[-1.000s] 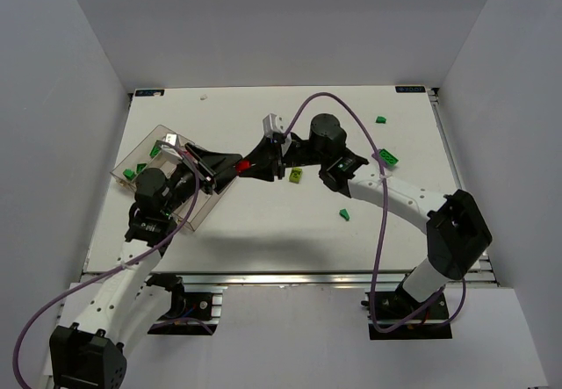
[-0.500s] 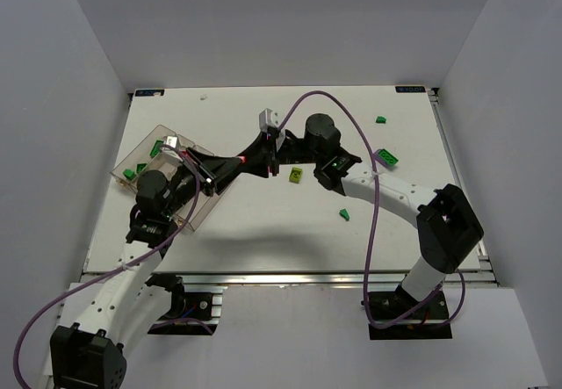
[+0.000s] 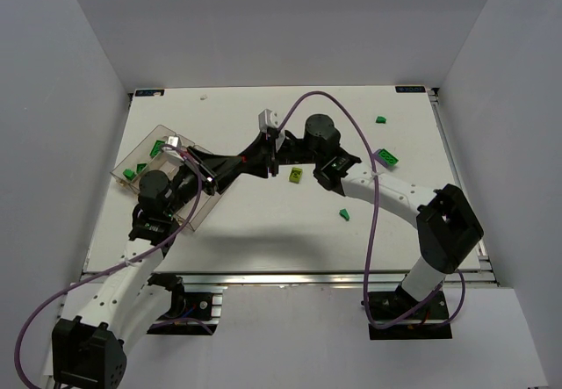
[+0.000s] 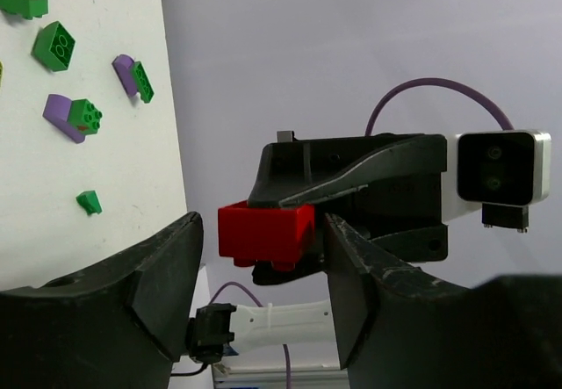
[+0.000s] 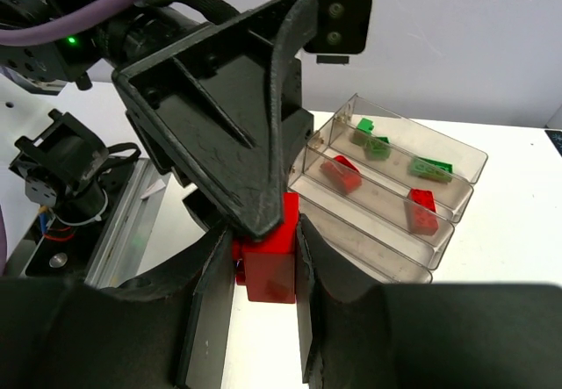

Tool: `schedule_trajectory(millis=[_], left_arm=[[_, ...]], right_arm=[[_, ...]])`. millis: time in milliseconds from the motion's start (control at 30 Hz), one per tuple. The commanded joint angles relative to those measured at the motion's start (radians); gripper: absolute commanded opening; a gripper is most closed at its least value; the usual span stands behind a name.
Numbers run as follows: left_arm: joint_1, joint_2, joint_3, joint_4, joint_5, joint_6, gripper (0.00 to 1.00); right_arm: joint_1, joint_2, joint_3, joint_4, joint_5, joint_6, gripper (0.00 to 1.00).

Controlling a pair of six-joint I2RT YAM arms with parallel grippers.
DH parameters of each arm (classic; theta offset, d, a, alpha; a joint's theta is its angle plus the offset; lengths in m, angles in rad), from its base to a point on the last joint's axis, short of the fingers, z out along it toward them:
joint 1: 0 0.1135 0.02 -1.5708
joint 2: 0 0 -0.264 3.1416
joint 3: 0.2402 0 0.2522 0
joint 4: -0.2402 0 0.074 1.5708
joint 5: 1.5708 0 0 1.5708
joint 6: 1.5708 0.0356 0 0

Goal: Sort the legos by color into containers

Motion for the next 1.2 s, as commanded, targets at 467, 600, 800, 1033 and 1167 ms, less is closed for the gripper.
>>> schedule_trajectory(millis=[467,600,800,1033,1167], left_arm=[[-0.003,0.019,0.002,0.05,0.005,0.011,0.44],[-0.003,0.041,-0.003,0.105,0.024,-0.01,0.24],[-0.003,0.046,0.008,0.076,0.028,0.005,0.1],[0.059,0.102,0.126,-0.377,-0.061,0.304,0.0],[0.167,0.196,0.264,-0.614,-0.197,0.49,0.0]], right_arm=[[0.008,-0.019,-0.001,0.039,-0.036,0.043,0.0],[0.008,-0.024,-0.015,0.029,-0.031,0.04,0.38],[0.004,-0.037,-0.02,-0.014,0.041,-0.007,0.89],[-0.09,-0.1,-0.061,-0.192,0.101,-0.142,0.89],[-0.17,-0.177,-0.145,-0.313,0.102,-0.248,0.87]])
